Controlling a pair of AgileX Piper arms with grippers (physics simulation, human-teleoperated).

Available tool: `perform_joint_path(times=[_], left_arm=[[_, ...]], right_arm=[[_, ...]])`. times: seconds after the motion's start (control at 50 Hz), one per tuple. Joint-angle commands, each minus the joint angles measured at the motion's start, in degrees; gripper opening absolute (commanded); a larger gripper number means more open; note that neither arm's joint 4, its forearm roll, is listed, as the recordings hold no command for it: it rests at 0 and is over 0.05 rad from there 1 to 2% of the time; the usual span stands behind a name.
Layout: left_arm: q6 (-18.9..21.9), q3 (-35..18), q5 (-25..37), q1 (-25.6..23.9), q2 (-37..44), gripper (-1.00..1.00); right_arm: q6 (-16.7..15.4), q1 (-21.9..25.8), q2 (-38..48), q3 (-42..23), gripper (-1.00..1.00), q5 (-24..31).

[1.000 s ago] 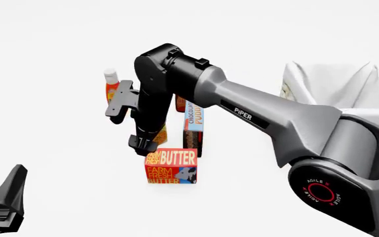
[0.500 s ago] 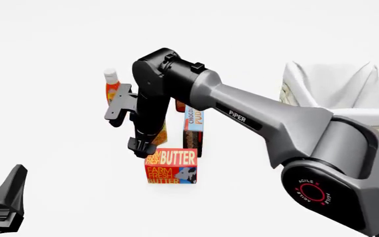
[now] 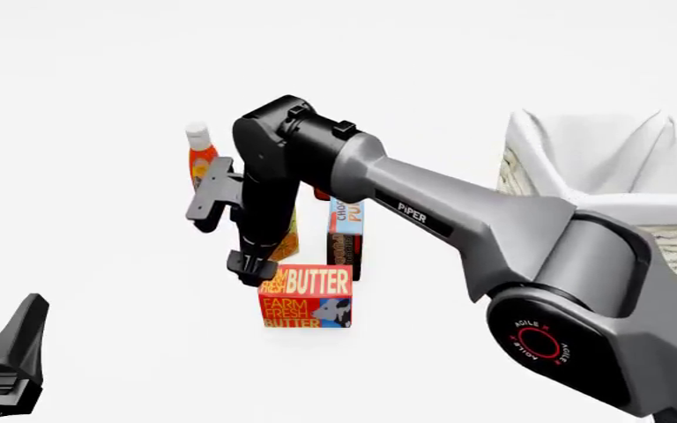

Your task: Pick the butter and place it in the basket.

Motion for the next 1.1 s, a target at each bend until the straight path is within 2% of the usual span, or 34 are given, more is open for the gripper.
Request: perform_joint_path(times=[0.02, 0.62, 1.1], left_arm=[[0.00, 0.00, 0.00, 0.00, 0.00, 1.00], [0.00, 0.00, 0.00, 0.00, 0.00, 1.00], [0.00, 0.00, 0.00, 0.00, 0.00, 1.00]], right_arm=[[-0.05, -0.20, 1.31, -0.77, 1.00, -0.01], [1.64, 0.94, 2.89, -0.13, 1.00, -0.04], [1.78, 1.00, 3.12, 1.19, 1.00, -0.04]])
